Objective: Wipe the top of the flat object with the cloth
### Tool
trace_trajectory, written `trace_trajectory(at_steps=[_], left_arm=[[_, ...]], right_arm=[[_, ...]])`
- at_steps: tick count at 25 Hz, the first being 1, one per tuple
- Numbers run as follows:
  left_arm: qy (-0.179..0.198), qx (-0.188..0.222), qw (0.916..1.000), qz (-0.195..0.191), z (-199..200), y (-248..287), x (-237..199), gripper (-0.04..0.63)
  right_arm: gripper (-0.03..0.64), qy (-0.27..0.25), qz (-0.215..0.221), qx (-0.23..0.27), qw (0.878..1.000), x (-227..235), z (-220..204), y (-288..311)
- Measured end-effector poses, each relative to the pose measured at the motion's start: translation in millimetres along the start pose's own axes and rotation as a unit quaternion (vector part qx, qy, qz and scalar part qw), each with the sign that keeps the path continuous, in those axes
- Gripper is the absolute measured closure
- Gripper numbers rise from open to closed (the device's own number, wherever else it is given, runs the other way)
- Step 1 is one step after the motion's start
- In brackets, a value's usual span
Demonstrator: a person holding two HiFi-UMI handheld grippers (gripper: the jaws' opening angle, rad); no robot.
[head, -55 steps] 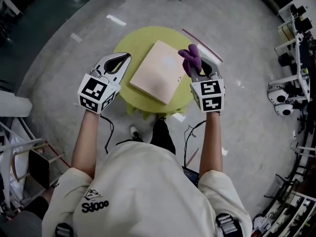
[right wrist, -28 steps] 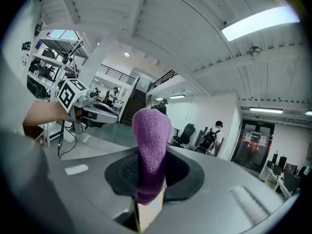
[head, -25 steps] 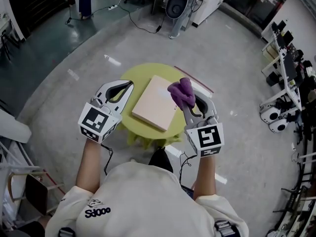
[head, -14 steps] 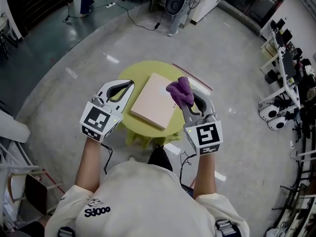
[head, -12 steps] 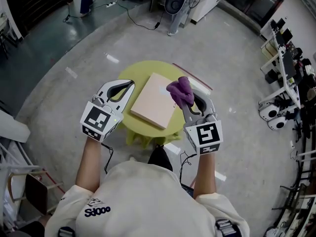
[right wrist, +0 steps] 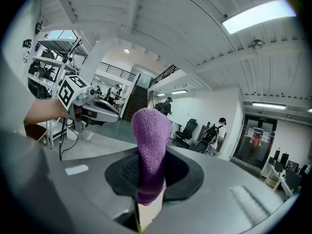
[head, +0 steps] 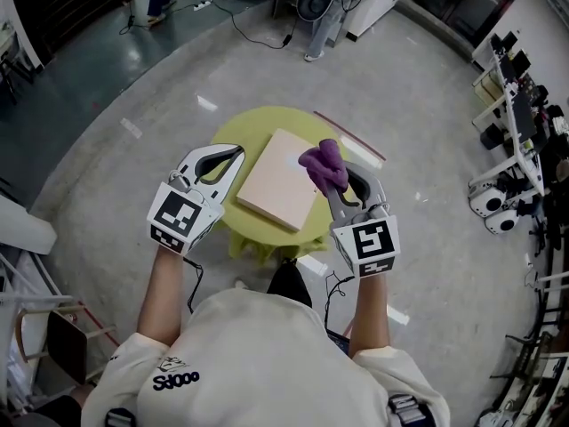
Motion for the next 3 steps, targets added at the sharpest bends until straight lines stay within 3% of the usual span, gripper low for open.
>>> trace_trajectory(at_steps=[3], left_arm=[[-0.002, -0.003, 1.0, -0.008, -4.0, 1.6, 2.1, 0.589]], right_arm=[[0.546, 0.001, 0.001, -0.002, 1.0, 0.3, -1.2, -0.3]])
Point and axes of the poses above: the fingertips, and each gripper's own axes: y forward along the fingers, x to its right, z out of its top, the point moved 9 cm from there along -y, backward along the fingers, and after that the axes turned 13 degrees about -z, right-handed, at the moved point
